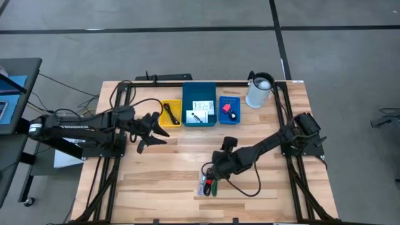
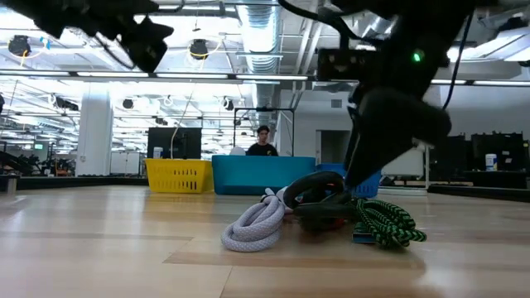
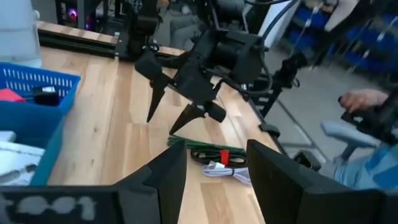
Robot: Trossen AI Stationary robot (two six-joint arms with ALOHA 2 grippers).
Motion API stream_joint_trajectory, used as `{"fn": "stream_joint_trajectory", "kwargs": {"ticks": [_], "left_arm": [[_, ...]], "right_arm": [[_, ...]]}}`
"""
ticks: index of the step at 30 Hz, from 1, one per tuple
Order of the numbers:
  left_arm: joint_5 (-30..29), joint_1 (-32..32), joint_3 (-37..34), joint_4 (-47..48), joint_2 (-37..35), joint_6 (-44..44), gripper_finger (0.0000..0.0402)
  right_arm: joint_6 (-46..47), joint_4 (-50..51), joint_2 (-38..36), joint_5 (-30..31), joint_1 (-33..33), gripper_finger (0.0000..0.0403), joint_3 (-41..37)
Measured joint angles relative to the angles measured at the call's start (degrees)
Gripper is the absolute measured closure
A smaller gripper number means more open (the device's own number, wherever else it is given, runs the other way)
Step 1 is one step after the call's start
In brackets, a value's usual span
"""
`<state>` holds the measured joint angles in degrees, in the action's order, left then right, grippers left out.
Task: Pick and place items into bin
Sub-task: Put the green charger cable into the yellow bin
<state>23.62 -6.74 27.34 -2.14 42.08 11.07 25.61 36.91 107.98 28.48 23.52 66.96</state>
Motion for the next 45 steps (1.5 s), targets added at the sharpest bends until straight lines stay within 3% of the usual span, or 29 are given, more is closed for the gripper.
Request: {"fn": "stream_joint_trajectory", "kwargs": {"ticks": [6, 13, 23, 37, 41, 45], "left_arm": [[-0.3, 0.0, -6.9, -10.8, -1.0, 5.1, 0.0246], [-2.0, 0.0, -8.1, -15.2, -1.0, 6.2, 0.0246], [-4.9, 0.0, -8.1, -15.4, -1.0, 6.4, 0.0246], [-4.8, 0.0, -8.1, -14.9, -0.9, 7.3, 0.0246], [-4.8, 0.0, -8.1, -14.7, -0.9, 7.3, 0.0246], [-4.8, 0.0, -8.2, -13.9, -0.8, 7.1, 0.0246]], "right_arm": [[-1.6, 6.9, -0.1, -8.6, -2.2, 0.0164, 4.8], [-11.9, 9.5, -0.1, -20.6, -4.8, 0.0164, 5.2], [-22.3, 3.3, 0.1, -22.1, -8.6, 0.0164, 4.7], [-23.1, 0.1, 4.6, -26.9, -8.6, 0.0167, 4.2], [-23.1, 0.1, 4.4, -27.2, -8.6, 0.0202, 4.1], [-23.1, 0.5, 4.5, -27.5, -8.5, 0.0273, 4.0]]}}
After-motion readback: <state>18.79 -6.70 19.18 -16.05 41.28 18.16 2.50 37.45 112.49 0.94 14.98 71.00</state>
